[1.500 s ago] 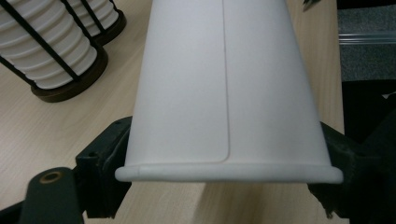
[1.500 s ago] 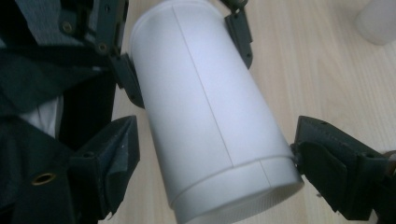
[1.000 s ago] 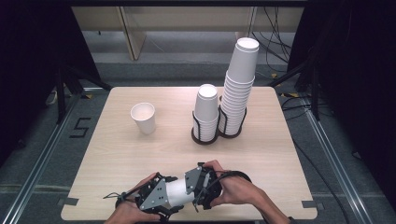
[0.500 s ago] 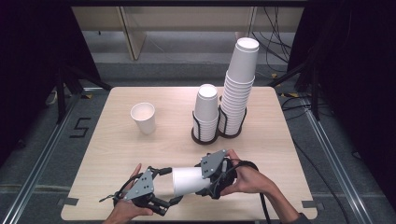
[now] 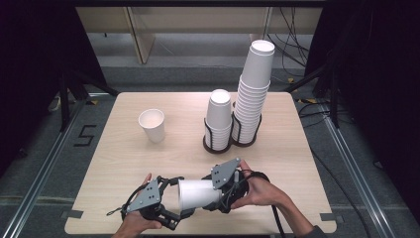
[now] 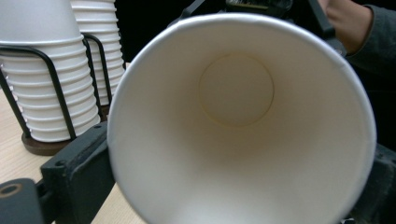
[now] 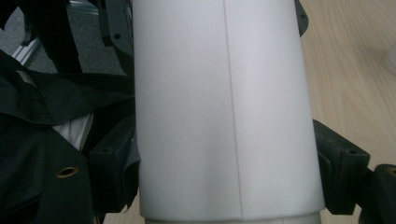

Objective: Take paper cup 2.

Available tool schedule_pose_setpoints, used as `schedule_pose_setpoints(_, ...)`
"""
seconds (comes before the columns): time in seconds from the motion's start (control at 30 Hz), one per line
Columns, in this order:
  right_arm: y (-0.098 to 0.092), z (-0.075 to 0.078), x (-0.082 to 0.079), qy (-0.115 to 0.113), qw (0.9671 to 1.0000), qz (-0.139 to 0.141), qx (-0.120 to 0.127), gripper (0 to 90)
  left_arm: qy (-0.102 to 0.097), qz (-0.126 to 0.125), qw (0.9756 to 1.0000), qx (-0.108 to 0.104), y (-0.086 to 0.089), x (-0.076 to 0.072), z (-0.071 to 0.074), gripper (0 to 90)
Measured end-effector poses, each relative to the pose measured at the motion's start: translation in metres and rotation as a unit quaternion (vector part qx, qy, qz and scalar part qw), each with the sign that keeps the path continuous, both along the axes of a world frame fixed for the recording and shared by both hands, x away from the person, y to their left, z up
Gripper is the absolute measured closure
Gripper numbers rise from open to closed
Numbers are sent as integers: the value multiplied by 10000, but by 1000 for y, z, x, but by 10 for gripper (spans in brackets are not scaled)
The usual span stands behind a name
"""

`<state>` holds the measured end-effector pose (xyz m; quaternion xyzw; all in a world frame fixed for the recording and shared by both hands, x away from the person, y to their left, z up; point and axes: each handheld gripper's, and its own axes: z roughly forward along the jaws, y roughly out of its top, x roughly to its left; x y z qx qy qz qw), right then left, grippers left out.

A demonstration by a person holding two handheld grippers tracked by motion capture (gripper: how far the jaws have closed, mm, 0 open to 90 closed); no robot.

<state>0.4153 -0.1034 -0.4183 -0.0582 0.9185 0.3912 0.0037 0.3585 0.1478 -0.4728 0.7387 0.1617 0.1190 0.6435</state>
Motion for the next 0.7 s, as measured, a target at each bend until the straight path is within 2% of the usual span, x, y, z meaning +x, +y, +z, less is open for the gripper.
schedule_pose_setpoints(0.13,1,-3,2,36,10000,-3,58,237,73,-14,10000,23,2,1,1,67)
schedule_pose_setpoints(0.17,0,-4,1,113,9999,-33,70,236,98,-21,9999,38,2,2,1,71)
schedule_pose_setpoints(0.27,1,-7,3,173,9998,-83,83,230,66,33,9999,129,1,1,2,88)
schedule_pose_setpoints(0.4,2,-11,4,251,9993,-283,-34,188,-24,62,9995,293,0,-1,5,114)
schedule_pose_setpoints(0.43,2,-11,4,219,9992,-327,-94,166,-23,46,9997,226,-1,-1,5,118)
schedule_pose_setpoints(0.47,2,-11,4,145,9989,-431,-149,155,-9,120,9994,334,0,-2,6,121)
schedule_pose_setpoints(0.57,-1,-6,3,-81,9984,-506,-256,158,-4,115,9995,289,0,-1,7,126)
schedule_pose_setpoints(0.67,-1,1,-3,-374,9970,-550,-401,161,48,168,9989,440,2,-2,10,129)
schedule_pose_setpoints(0.7,1,1,-3,-526,9966,-450,-444,162,25,175,9985,517,2,-2,11,129)
